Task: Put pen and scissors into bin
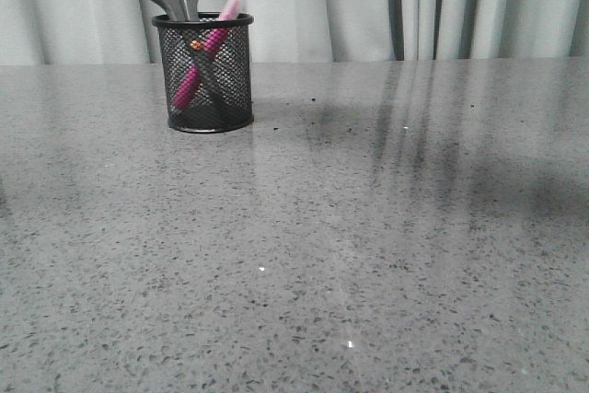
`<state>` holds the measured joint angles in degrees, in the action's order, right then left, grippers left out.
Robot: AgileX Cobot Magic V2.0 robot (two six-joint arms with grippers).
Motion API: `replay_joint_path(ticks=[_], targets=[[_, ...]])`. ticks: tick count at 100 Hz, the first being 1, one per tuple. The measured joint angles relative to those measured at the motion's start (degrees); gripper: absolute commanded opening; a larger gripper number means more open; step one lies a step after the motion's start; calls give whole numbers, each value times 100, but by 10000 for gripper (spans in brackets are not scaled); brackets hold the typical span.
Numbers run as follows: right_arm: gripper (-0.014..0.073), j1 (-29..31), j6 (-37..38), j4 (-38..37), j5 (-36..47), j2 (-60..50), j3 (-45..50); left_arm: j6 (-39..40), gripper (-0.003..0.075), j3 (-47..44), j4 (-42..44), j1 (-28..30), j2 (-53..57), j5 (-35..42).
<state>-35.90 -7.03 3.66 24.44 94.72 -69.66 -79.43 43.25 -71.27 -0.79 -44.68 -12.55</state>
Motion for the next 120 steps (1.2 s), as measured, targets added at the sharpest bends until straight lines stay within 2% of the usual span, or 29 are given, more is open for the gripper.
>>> replay_joint_path(ticks=[14, 24, 39, 55, 74, 90, 103, 120], targets=[[-64, 381, -189, 0, -641, -878, 141, 0, -19, 0, 68, 0, 0, 0], [-64, 778, -225, 0, -807, -1640, 527, 0, -19, 0, 138, 0, 0, 0], [-69, 1446, -238, 0, -826, -2799, 1598, 0, -19, -141, 23, 0, 122, 12], [-69, 1989, -238, 0, -676, -4109, 3058, 0, -19, -778, -167, 0, 596, 293], [-69, 2093, -241, 0, -175, -5533, 4763, 0, -19, -1828, -378, 0, 1725, 745], [-69, 2093, -251, 411, 72, -6532, 5906, 0, -19, -2607, -648, 0, 2903, 1064], [-69, 2093, -254, 650, 120, -7134, 6422, 0, -19, -3059, -709, 0, 3743, 1116], [-69, 2093, -263, 693, 106, -7438, 6660, 0, -19, -3388, -722, 0, 4286, 1255]])
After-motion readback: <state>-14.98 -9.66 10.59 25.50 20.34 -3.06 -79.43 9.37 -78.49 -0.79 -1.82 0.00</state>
